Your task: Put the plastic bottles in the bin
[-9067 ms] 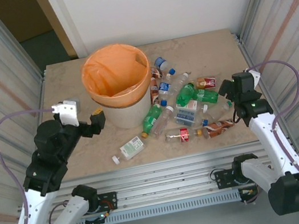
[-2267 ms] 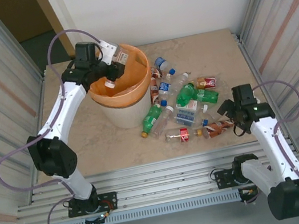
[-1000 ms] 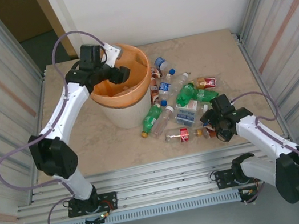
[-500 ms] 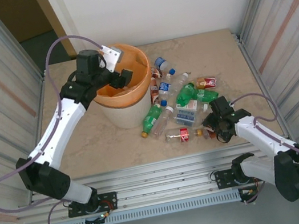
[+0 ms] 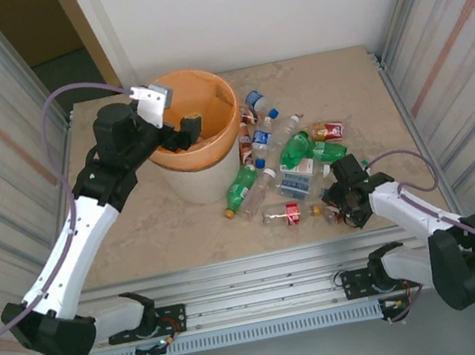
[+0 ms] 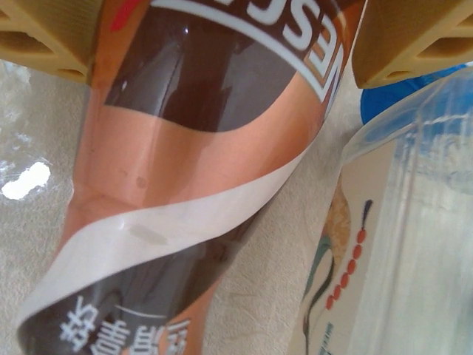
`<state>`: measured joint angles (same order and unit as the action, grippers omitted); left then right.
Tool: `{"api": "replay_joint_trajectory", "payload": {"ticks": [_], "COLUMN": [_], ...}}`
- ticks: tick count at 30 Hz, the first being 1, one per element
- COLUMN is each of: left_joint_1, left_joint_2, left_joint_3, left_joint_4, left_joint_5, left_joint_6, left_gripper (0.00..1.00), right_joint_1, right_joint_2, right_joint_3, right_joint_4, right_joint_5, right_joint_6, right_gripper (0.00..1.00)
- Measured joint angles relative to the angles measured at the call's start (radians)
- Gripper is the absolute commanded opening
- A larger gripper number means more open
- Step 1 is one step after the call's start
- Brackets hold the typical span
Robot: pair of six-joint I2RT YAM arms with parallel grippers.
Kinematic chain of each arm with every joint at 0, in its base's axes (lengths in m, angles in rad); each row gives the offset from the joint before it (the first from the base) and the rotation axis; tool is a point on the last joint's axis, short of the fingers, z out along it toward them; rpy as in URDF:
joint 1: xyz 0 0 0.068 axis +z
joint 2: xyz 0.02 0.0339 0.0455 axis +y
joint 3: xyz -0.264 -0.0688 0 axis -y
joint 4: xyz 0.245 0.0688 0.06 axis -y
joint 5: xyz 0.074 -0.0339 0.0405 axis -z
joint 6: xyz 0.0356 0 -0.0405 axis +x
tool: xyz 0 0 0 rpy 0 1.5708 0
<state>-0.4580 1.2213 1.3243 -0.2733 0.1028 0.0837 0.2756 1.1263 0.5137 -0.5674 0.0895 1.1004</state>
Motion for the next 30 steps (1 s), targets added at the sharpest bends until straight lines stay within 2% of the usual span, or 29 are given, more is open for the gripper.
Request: {"api": "replay_joint_trajectory", "payload": {"ticks": [13, 22, 30], "left_joint_1": [-0.009, -0.009, -0.009], "left_joint_2": [-0.039, -0.055, -0.061], "left_joint_3": [-0.093, -0.101, -0.118], "left_joint_4": [0.07, 0.103, 0.115], "left_joint_5": [-0.016, -0.035, -0.037], "left_joint_6": [-0.092, -0.123, -0.141], "left_gripper": [0.99, 0.99, 0.99], "right_joint_1": [0.0, -0.009, -0.036], "right_joint_2": [-0.023, -0.2, -0.344], "right_joint_3": [-0.002, 0.019, 0.092], "right_joint_4": [-0.015, -0.101, -0.18], "right_joint_5": [0.014, 0.06, 0.1], "right_joint_6": [-0.002, -0.019, -0.1], "right_gripper": [0.6, 0.55, 0.53]}}
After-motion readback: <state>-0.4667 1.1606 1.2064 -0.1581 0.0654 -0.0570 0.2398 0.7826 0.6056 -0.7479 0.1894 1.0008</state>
